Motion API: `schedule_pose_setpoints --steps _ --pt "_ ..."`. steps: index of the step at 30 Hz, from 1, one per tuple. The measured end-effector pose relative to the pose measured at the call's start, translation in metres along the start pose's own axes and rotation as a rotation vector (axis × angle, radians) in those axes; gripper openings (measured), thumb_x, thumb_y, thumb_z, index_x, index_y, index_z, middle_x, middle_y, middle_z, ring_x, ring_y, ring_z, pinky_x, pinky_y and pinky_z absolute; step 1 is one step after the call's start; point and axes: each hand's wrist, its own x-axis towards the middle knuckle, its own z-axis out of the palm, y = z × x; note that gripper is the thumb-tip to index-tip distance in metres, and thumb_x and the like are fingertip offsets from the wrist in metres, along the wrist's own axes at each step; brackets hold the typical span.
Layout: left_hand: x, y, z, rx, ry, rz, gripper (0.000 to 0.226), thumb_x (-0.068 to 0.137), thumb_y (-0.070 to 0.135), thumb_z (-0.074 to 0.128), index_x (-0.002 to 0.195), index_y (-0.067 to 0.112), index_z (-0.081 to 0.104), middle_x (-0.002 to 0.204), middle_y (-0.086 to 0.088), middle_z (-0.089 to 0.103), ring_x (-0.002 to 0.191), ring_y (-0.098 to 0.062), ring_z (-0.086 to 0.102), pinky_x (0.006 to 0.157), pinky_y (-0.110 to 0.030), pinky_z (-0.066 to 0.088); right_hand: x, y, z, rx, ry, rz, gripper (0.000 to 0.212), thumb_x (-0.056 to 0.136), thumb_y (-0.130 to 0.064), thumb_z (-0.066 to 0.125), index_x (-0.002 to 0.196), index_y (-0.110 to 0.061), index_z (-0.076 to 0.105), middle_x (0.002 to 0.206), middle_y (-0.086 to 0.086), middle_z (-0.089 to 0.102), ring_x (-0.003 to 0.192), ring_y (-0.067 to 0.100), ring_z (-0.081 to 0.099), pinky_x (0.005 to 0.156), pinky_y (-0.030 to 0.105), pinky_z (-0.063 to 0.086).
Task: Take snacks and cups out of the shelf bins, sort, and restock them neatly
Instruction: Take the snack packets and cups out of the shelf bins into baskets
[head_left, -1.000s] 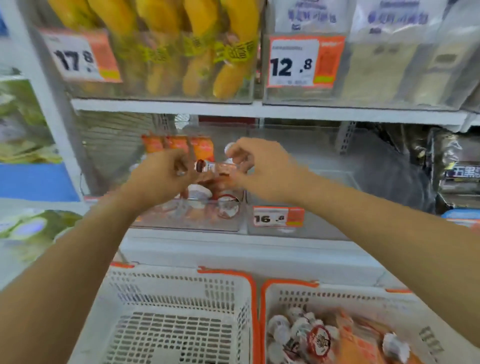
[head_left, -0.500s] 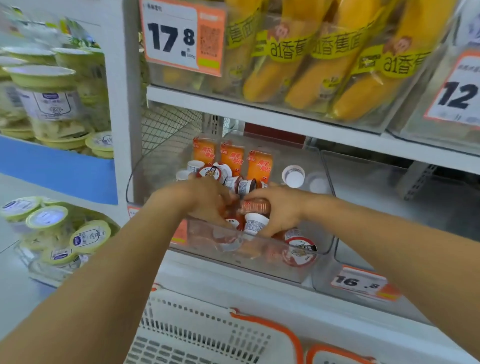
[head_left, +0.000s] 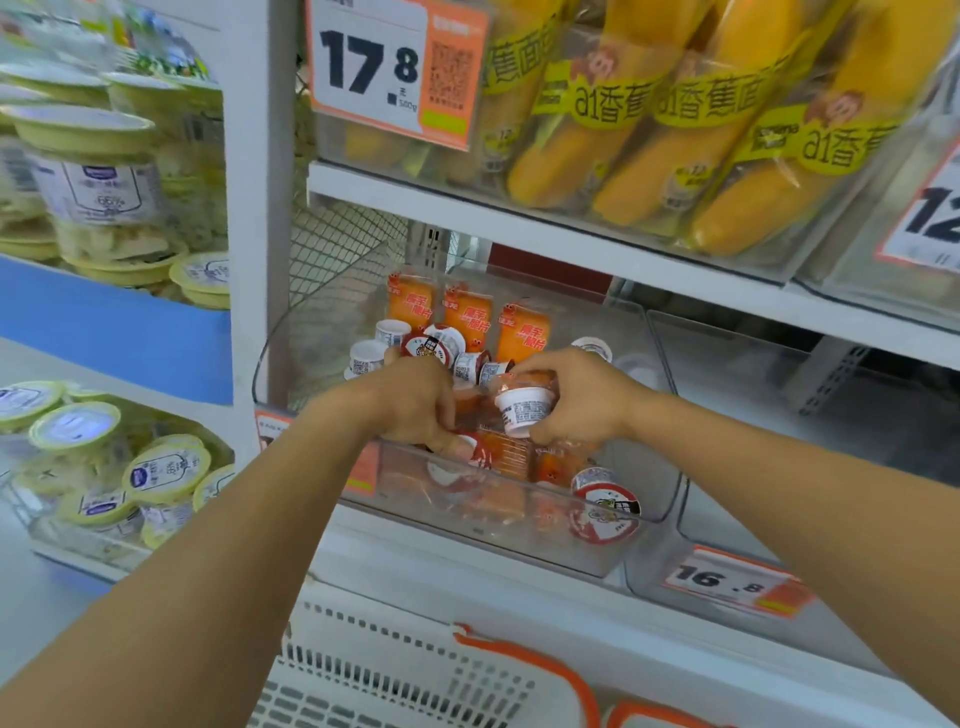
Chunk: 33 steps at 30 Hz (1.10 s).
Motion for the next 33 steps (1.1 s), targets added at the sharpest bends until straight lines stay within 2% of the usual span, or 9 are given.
schedule_pose_setpoints --steps 4,8,11,14,17,23,26,29,33 --pt "-0.005 -0.010 -0.006 -0.093 0.193 -0.021 0.030 0.076 0.038 0.085 0.063 0.025 0.061 0.075 0.006 0.063 0.076 -0.014 0.059 0.064 -0.023 0.039 -0.017 0.003 -0.002 0.059 0.108 -0.006 0.072 0.066 -0.017 0.092 0.130 -0.026 0.060 0.117 -0.004 0.067 0.098 0.013 0.067 0.083 0.029 0.059" --pt "-0.012 -0.014 -0.008 -0.239 0.485 -0.063 0.034 0.073 0.021 0.088 0.067 0.019 0.055 0.072 0.002 0.063 0.069 -0.014 0.059 0.057 -0.024 0.039 -0.037 -0.001 -0.010 0.217 0.244 0.007 0.074 0.068 -0.024 0.091 0.133 -0.024 0.056 0.116 -0.005 0.066 0.094 0.010 0.068 0.079 0.022 0.057" --pt "-0.019 -0.010 -0.012 -0.292 0.549 -0.059 0.036 0.073 0.023 0.088 0.068 0.019 0.053 0.072 0.001 0.064 0.066 -0.015 0.057 0.058 -0.027 0.039 -0.055 -0.011 -0.016 0.330 0.358 0.004 0.062 0.067 -0.020 0.089 0.121 -0.027 0.058 0.099 -0.018 0.067 0.081 0.000 0.068 0.069 0.016 0.055" --pt "-0.036 0.005 -0.024 -0.346 0.570 -0.003 0.035 0.076 0.027 0.085 0.071 0.017 0.053 0.070 0.001 0.061 0.065 -0.014 0.054 0.058 -0.028 0.038 -0.077 -0.017 -0.021 0.425 0.433 0.028 0.057 0.065 -0.020 0.091 0.113 -0.025 0.061 0.097 -0.014 0.069 0.082 0.007 0.071 0.075 0.034 0.061" --pt "-0.062 0.030 -0.034 -0.346 0.574 0.074 0.032 0.081 0.031 0.081 0.078 0.014 0.054 0.070 0.001 0.058 0.066 -0.014 0.052 0.058 -0.029 0.040 -0.112 -0.021 -0.023 0.528 0.481 0.021 0.054 0.064 -0.024 0.092 0.108 -0.031 0.062 0.093 -0.011 0.073 0.079 0.011 0.073 0.070 0.041 0.063" --pt "-0.112 0.100 -0.031 -0.205 0.498 0.219 0.039 0.080 0.057 0.067 0.081 0.022 0.052 0.074 0.002 0.065 0.069 -0.014 0.061 0.065 -0.040 0.052 -0.221 -0.007 -0.047 0.616 0.556 0.040 0.056 0.066 -0.034 0.088 0.111 -0.040 0.055 0.091 -0.020 0.072 0.079 0.006 0.072 0.063 0.023 0.059" --pt "-0.126 0.144 -0.007 -0.219 0.374 0.250 0.044 0.078 0.065 0.060 0.082 0.022 0.052 0.073 0.002 0.065 0.068 -0.012 0.060 0.063 -0.036 0.050 -0.285 0.019 -0.054 0.590 0.424 0.142 0.062 0.061 -0.044 0.083 0.116 -0.036 0.055 0.090 -0.010 0.075 0.071 0.016 0.074 0.060 0.030 0.060" --pt "-0.125 0.185 0.037 -0.263 0.184 0.294 0.046 0.077 0.067 0.056 0.083 0.021 0.053 0.070 0.001 0.063 0.062 -0.008 0.058 0.057 -0.025 0.046 -0.338 0.058 -0.046 0.579 0.286 0.298 0.045 0.072 -0.032 0.084 0.109 -0.030 0.059 0.080 -0.003 0.076 0.063 0.020 0.073 0.059 0.030 0.059" --pt "-0.109 0.229 0.136 -0.375 -0.108 0.297 0.039 0.083 0.057 0.062 0.079 0.019 0.052 0.065 0.004 0.060 0.056 -0.001 0.054 0.054 -0.018 0.039 -0.390 0.133 -0.011 0.674 0.146 0.601 0.044 0.071 -0.034 0.086 0.108 -0.026 0.064 0.097 0.011 0.076 0.069 0.033 0.074 0.075 0.051 0.060"
